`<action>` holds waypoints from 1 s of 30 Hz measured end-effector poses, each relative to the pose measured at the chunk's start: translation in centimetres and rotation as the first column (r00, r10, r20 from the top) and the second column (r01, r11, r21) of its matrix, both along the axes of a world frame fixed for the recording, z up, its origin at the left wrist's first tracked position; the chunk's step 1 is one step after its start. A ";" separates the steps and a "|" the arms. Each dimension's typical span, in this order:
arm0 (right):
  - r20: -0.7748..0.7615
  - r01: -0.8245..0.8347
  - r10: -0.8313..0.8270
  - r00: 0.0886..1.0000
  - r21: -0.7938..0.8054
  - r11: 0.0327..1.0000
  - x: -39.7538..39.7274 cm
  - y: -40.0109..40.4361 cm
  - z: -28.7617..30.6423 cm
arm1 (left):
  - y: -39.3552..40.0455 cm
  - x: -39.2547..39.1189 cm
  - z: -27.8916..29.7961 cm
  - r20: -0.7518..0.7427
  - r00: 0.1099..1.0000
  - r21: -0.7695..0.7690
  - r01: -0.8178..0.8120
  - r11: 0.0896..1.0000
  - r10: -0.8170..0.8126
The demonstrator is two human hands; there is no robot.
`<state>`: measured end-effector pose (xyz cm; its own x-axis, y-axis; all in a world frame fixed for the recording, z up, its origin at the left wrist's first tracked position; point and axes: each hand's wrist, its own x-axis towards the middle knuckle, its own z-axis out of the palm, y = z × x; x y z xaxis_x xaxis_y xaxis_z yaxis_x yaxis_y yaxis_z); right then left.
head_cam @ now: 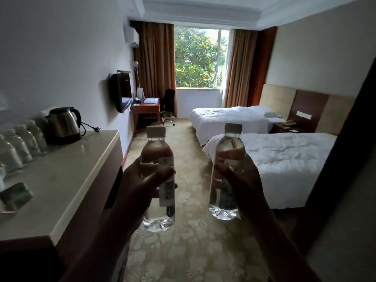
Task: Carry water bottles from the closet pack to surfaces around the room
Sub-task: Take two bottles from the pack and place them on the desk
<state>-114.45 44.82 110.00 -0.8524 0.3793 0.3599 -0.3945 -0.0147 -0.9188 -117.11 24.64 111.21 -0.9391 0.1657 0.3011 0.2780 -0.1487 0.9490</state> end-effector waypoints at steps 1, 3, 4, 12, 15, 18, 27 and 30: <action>-0.005 0.012 -0.012 1.000 0.009 1.000 -2.0 1.5 -0.4 | 1.4 -2.0 -0.2 -0.007 1.000 -0.007 0.002 1.000 -0.002; -0.015 0.018 -0.017 1.000 0.029 0.999 -6.0 4.2 -1.0 | 4.3 -6.1 -0.6 -0.015 1.000 -0.024 0.000 1.000 0.000; -0.020 0.014 -0.014 1.000 0.033 0.999 -8.0 5.5 -1.1 | 5.8 -8.1 -0.7 -0.010 1.000 -0.029 0.000 1.000 0.000; 0.006 -0.058 0.058 0.998 0.011 0.998 -23.4 12.4 0.2 | 13.6 -23.0 0.0 0.023 1.000 -0.042 -0.010 0.999 0.011; 0.019 -0.090 0.089 0.996 0.010 0.996 -28.8 13.7 0.2 | 14.8 -28.1 -0.3 0.022 1.000 -0.047 -0.018 0.999 0.019; 0.030 -0.110 0.109 0.994 0.035 0.993 -34.4 14.4 -0.3 | 15.6 -33.5 -0.7 0.005 1.000 -0.054 -0.025 0.998 0.025; 0.030 -0.060 0.057 0.998 0.140 0.988 -54.2 15.6 -1.3 | 18.0 -54.7 -1.3 -0.035 0.999 -0.012 0.004 1.000 -0.005; 0.049 -0.036 0.029 0.998 0.132 0.991 -60.1 16.2 -1.0 | 18.6 -61.5 -1.3 -0.006 1.000 0.017 0.025 1.000 -0.025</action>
<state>-174.52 61.06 108.97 -0.8807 0.3026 0.3645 -0.3522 0.0964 -0.9310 -178.63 43.27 109.96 -0.9330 0.1841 0.3093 0.2793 -0.1719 0.9447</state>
